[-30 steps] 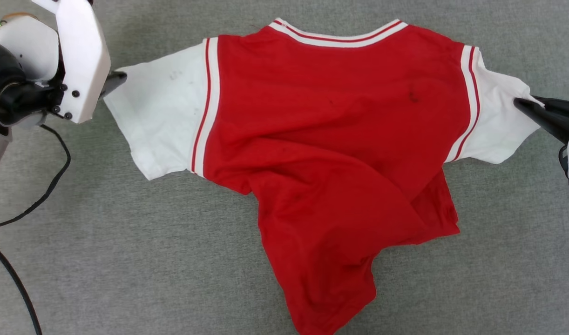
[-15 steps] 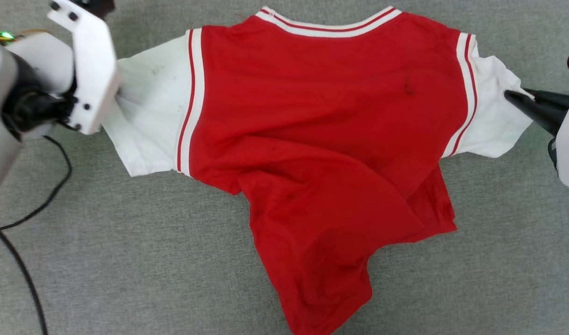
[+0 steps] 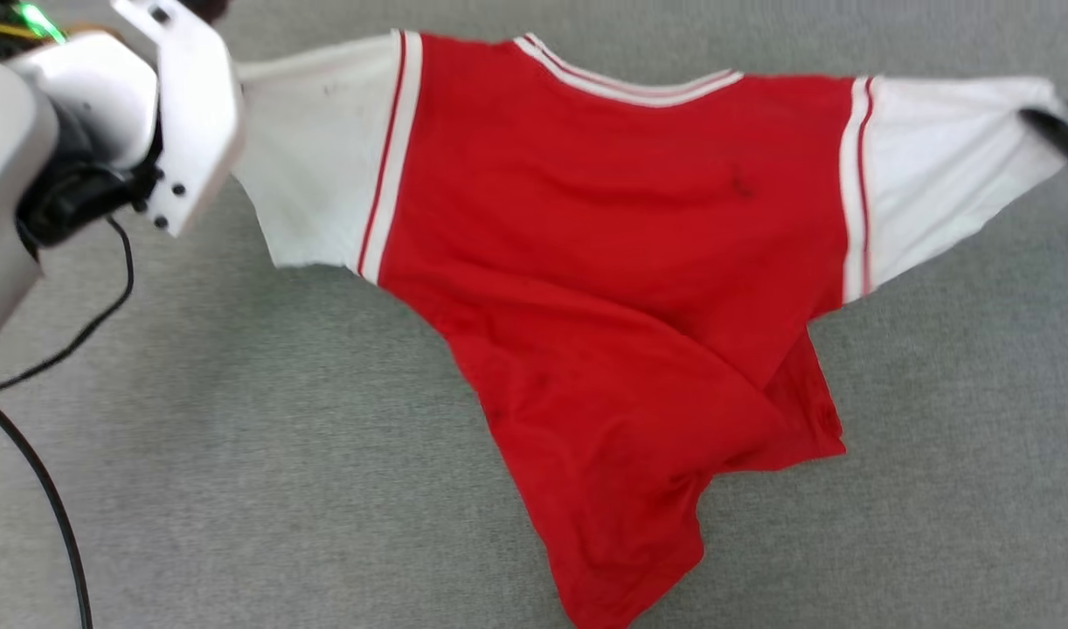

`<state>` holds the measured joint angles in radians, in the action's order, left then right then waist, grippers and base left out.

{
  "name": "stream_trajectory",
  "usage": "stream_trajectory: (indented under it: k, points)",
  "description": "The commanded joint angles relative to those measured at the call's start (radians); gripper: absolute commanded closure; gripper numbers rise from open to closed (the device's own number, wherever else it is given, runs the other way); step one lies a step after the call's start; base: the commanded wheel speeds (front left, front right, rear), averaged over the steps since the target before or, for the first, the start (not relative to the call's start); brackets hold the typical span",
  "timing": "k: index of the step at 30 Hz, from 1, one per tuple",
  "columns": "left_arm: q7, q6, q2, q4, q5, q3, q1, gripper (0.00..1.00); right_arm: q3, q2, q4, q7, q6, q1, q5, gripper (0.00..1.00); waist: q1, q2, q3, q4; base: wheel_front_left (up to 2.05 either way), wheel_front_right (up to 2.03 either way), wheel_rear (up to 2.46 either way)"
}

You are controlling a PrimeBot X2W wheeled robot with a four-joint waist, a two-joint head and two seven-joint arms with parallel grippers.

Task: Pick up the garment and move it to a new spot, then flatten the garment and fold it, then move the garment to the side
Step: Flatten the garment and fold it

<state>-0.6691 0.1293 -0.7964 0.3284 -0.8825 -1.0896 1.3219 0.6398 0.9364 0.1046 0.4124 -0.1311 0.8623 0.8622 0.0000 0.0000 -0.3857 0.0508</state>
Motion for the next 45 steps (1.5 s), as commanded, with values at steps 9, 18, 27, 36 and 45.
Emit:
stream_trajectory:
  k: [9,18,27,36,45]
  points:
    - [0.146,0.000,0.009,-0.018,0.014,0.025,0.159,1.00,-0.012,0.045,-0.032,0.024,0.001,0.190,-0.043,1.00,0.0000,0.0000,0.061,-0.053,0.00,0.00,0.00]
    - [0.308,-0.008,0.077,0.084,0.092,0.101,0.369,1.00,0.035,-0.006,0.077,0.074,0.001,0.516,-0.117,1.00,0.0000,0.0000,-0.018,-0.077,0.00,0.00,0.00]
    - [0.411,-0.007,0.148,0.220,0.186,0.121,0.571,1.00,0.074,-0.125,0.283,0.018,0.001,0.828,-0.208,1.00,0.0000,0.0000,-0.114,-0.083,0.00,0.00,0.00]
    - [0.526,-0.004,0.210,0.390,0.224,0.166,0.786,1.00,0.095,-0.255,0.516,-0.076,0.001,1.130,-0.307,1.00,0.0000,0.0000,-0.205,-0.072,0.00,0.00,0.00]
    - [0.633,-0.002,0.278,0.526,0.220,0.145,0.829,1.00,0.171,-0.329,0.666,-0.159,0.001,1.209,-0.282,1.00,0.0000,0.0000,-0.260,-0.075,0.00,0.00,0.00]
